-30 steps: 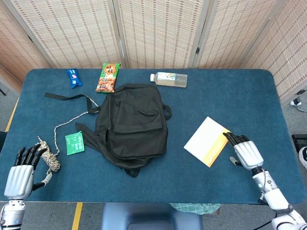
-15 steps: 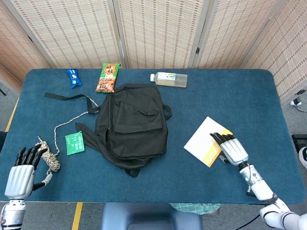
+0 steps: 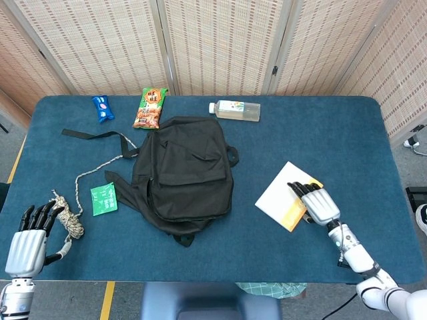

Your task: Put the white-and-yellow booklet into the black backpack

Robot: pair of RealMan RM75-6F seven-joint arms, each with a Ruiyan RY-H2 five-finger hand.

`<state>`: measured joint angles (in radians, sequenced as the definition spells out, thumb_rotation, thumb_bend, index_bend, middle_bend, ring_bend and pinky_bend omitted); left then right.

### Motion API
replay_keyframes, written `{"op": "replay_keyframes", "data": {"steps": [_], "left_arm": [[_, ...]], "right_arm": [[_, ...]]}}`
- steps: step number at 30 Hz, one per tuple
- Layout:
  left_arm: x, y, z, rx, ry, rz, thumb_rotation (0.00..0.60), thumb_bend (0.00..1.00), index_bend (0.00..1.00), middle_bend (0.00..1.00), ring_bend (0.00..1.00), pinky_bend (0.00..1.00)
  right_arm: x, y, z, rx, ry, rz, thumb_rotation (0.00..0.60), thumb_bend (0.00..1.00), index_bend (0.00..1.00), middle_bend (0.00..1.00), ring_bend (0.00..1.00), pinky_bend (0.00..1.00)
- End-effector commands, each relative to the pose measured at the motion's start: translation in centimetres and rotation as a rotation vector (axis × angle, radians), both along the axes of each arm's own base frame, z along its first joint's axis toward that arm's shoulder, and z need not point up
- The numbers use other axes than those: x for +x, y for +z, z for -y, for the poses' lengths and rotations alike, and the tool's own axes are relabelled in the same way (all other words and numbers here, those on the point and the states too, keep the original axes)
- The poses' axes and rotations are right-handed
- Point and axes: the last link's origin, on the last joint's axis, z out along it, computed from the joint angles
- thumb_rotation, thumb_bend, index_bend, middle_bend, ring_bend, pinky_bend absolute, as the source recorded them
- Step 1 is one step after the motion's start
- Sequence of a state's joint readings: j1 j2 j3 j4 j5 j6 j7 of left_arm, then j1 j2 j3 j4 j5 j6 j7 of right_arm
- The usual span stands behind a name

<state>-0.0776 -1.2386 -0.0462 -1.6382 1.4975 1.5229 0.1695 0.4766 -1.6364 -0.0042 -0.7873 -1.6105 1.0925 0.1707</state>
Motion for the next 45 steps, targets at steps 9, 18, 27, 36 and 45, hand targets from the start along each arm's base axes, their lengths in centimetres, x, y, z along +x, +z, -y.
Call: {"op": "replay_keyframes", "data": {"steps": [9,18,27,36,45], "left_arm": [[-0.1,0.0,0.0,-0.004,0.001,0.003,0.600,0.26,0.21,0.13,0.13,0.00],[-0.1,-0.1,-0.1,-0.008,0.000,0.014,0.600,0.26,0.21,0.13,0.13,0.00],[0.0,0.2,0.0,-0.005,0.000,0.028,0.600,0.26,0.22,0.13,0.14,0.00],[0.3,0.6,0.0,0.003,-0.008,0.038,0.600,0.26,0.23,0.13,0.14,0.01],[0.5,0.6,0.0,0.000,-0.015,0.052,0.600,0.26,0.23,0.13,0.16,0.04]], "right_arm": [[1.4,0.0,1.0,-0.016,0.027,0.014,0.600,0.29,0.12,0.19,0.26,0.26],[3.1,-1.2,2.1,-0.080,0.048,0.070,0.600,0.29,0.16,0.24,0.31,0.34],[5.1,-3.5,3.4,-0.123,0.047,0.100,0.600,0.31,0.17,0.25,0.36,0.42],[6.9,-4.5,4.7,-0.168,0.065,0.052,0.600,0.45,0.16,0.24,0.36,0.42],[8.6,-4.6,7.0,-0.180,0.019,0.064,0.600,0.50,0.14,0.23,0.35,0.42]]}}
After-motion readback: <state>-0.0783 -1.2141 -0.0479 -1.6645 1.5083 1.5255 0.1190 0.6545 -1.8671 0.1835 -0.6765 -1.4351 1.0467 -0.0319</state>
